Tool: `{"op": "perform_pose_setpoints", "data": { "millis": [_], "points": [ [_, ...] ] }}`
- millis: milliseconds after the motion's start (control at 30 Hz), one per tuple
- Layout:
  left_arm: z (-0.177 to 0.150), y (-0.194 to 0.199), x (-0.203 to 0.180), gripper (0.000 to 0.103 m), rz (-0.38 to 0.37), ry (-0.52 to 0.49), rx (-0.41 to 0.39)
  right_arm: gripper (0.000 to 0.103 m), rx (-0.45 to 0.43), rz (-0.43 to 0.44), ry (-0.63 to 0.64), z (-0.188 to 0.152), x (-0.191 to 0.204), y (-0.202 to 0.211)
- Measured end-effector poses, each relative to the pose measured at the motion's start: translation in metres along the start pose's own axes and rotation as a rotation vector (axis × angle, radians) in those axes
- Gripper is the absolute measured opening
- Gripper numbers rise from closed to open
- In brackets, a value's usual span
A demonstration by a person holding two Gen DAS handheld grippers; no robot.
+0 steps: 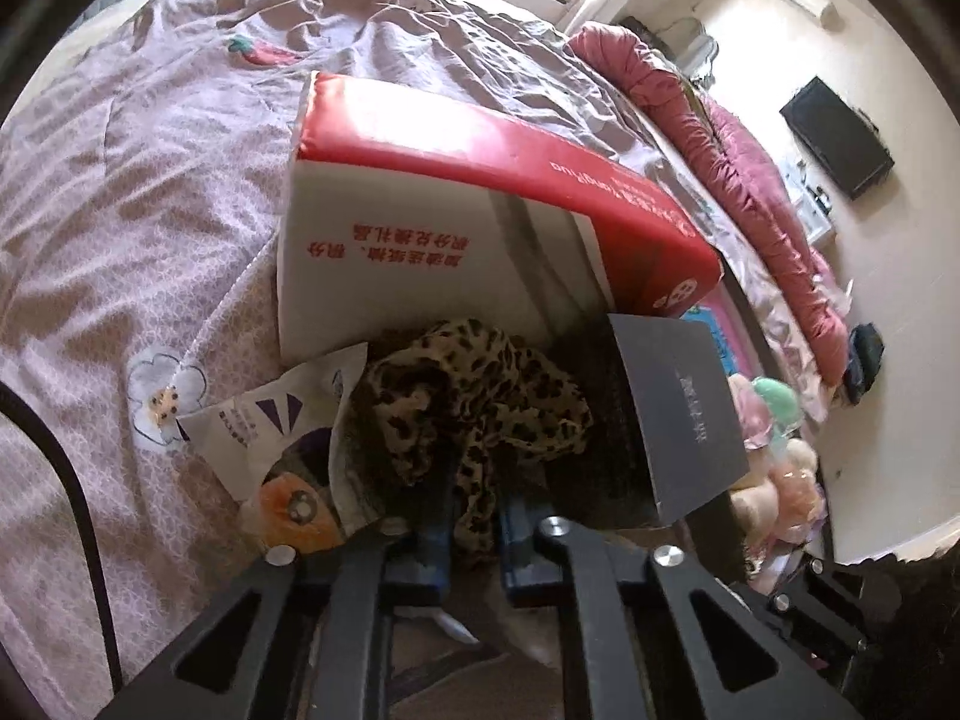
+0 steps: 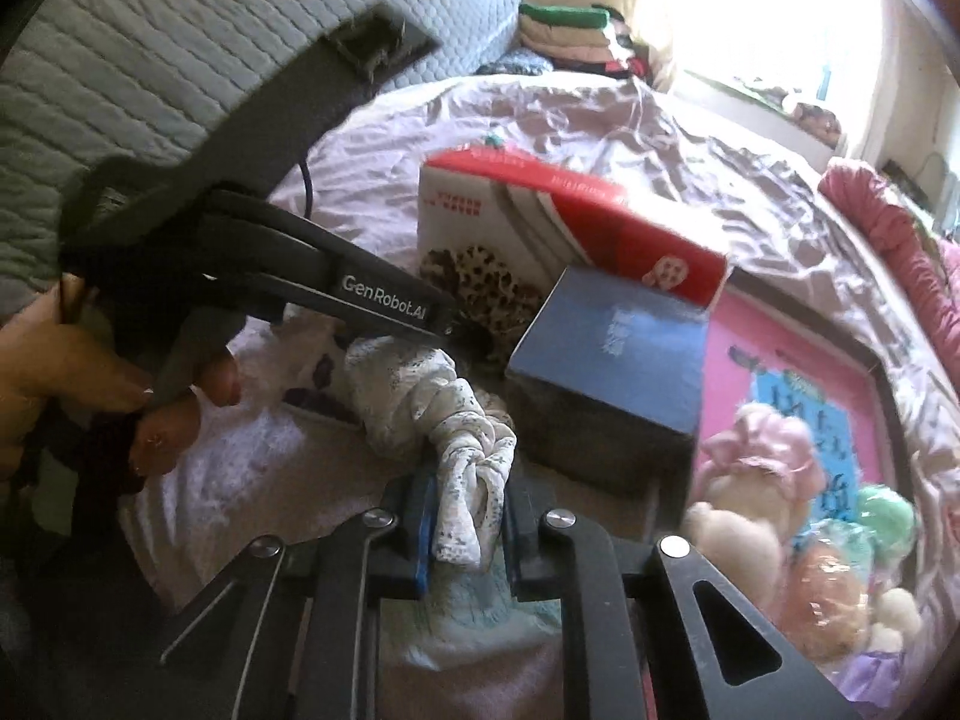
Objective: Organize soft objects
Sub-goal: 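Lift and carry the leopard cloth and white scrunchie over the pink tray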
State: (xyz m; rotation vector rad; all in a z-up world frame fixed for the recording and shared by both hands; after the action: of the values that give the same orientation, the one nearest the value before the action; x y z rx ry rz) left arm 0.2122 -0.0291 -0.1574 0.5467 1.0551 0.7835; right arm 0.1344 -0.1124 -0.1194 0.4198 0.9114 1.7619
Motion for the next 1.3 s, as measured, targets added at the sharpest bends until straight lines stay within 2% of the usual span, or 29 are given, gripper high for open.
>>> {"op": "perform_pose_setpoints", "data": {
  "millis": [300,433,833,1067,1300],
  "points": [
    [-0.003,0.014,-0.017,0.009,0.032,-0.045,-0.056,0.017,-0.044,0.003,-0.068,0.004,-0.013,0.023],
    [-0.006,0.027,-0.024,0.009,0.059,-0.068,-0.080,0.017,-0.067,-0.003,-0.069,0.000,-0.007,0.044],
    [-0.016,0.068,-0.047,0.009,0.108,-0.101,-0.147,0.017,-0.129,-0.013,-0.117,0.006,-0.025,0.073],
    [-0.016,0.086,-0.074,0.009,0.105,-0.136,-0.184,0.017,-0.171,-0.023,-0.146,0.010,-0.037,0.094],
    [-0.021,0.089,-0.099,0.009,0.109,-0.165,-0.181,0.017,-0.207,-0.046,-0.183,0.012,-0.058,0.115]
  ]
}}
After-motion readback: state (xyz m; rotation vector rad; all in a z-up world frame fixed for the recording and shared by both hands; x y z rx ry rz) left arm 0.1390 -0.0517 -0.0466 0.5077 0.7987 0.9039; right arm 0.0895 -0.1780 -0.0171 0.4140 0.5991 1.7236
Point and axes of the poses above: each gripper's, at about its wrist camera, not at the fingertips, and y roughly against the way its jaws point, x to its left, z to its top, the point moved 6 cm from there along -y, roughly the way its jaws point, and after that the axes turned 7 degrees about -z, right-handed, at the moved point
